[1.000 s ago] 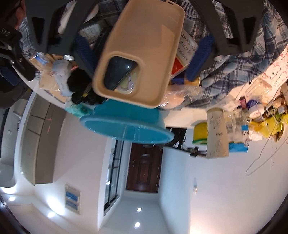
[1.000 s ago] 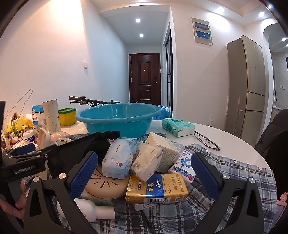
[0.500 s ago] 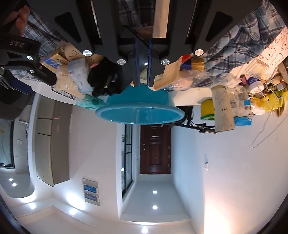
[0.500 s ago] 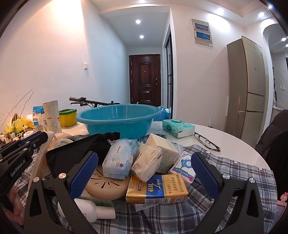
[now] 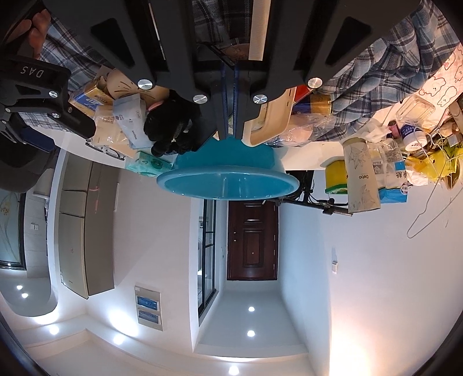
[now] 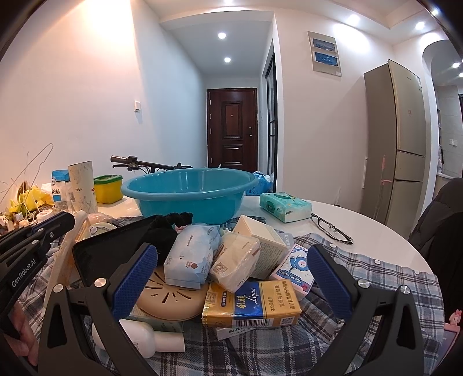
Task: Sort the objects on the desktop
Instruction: 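Close the left gripper on the beige phone case, then lift the beige phone case with the left gripper while the right gripper grasps a tissue pack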
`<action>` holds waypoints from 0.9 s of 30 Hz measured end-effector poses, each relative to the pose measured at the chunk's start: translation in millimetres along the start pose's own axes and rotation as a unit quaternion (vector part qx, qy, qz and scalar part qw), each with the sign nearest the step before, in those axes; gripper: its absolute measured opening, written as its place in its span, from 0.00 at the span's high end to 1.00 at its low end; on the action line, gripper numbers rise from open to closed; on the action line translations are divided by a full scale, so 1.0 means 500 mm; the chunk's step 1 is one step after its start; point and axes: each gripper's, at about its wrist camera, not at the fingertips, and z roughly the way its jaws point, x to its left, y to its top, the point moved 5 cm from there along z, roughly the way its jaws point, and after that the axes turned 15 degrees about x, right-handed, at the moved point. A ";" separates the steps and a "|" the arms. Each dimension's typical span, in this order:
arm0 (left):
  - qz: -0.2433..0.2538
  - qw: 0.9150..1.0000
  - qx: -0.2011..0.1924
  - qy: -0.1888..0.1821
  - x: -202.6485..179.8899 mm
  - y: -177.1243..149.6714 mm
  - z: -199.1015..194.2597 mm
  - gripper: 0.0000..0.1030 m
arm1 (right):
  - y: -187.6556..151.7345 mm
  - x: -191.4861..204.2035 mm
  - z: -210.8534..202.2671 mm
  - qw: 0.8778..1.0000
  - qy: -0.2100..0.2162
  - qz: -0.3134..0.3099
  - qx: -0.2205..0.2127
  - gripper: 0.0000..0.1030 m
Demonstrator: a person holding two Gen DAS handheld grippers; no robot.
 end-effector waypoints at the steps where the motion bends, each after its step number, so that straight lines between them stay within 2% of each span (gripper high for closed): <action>1: 0.000 1.000 0.001 0.001 0.000 0.000 0.000 0.96 | 0.001 0.000 0.003 1.000 0.002 0.000 0.003 0.00; 4: -0.002 1.000 0.006 0.003 0.001 -0.001 0.002 0.96 | 0.001 -0.005 0.007 1.000 0.004 0.004 0.007 0.00; 8: -0.026 0.999 0.017 -0.024 0.021 0.001 -0.007 0.96 | 0.001 -0.006 0.016 1.000 0.013 0.006 0.019 0.02; 10: -0.031 0.999 0.019 -0.027 0.032 0.006 -0.014 0.96 | -0.001 -0.003 0.019 0.999 0.019 0.006 0.030 0.10; 13: -0.031 0.999 0.031 -0.021 0.046 0.008 -0.016 0.96 | -0.003 0.001 0.020 0.999 0.027 0.007 0.041 0.13; 15: -0.047 0.998 0.027 -0.040 0.056 0.007 -0.021 0.96 | -0.002 0.003 0.016 0.999 0.025 0.006 0.038 0.23; 17: -0.052 0.997 0.023 -0.057 0.057 0.011 -0.028 0.96 | 0.000 0.003 0.015 0.999 0.026 0.006 0.039 0.24; 19: -0.044 0.997 0.015 -0.056 0.049 0.016 -0.039 0.96 | 0.002 0.005 0.017 0.999 0.027 0.003 0.044 0.27; 23: -0.030 0.998 -0.009 -0.056 0.032 0.029 -0.070 0.96 | 0.004 0.006 0.023 0.998 0.029 0.005 0.052 0.28; 27: -0.022 0.999 -0.004 -0.029 0.034 0.036 -0.082 0.96 | 0.002 0.009 0.033 0.997 0.037 0.010 0.068 0.28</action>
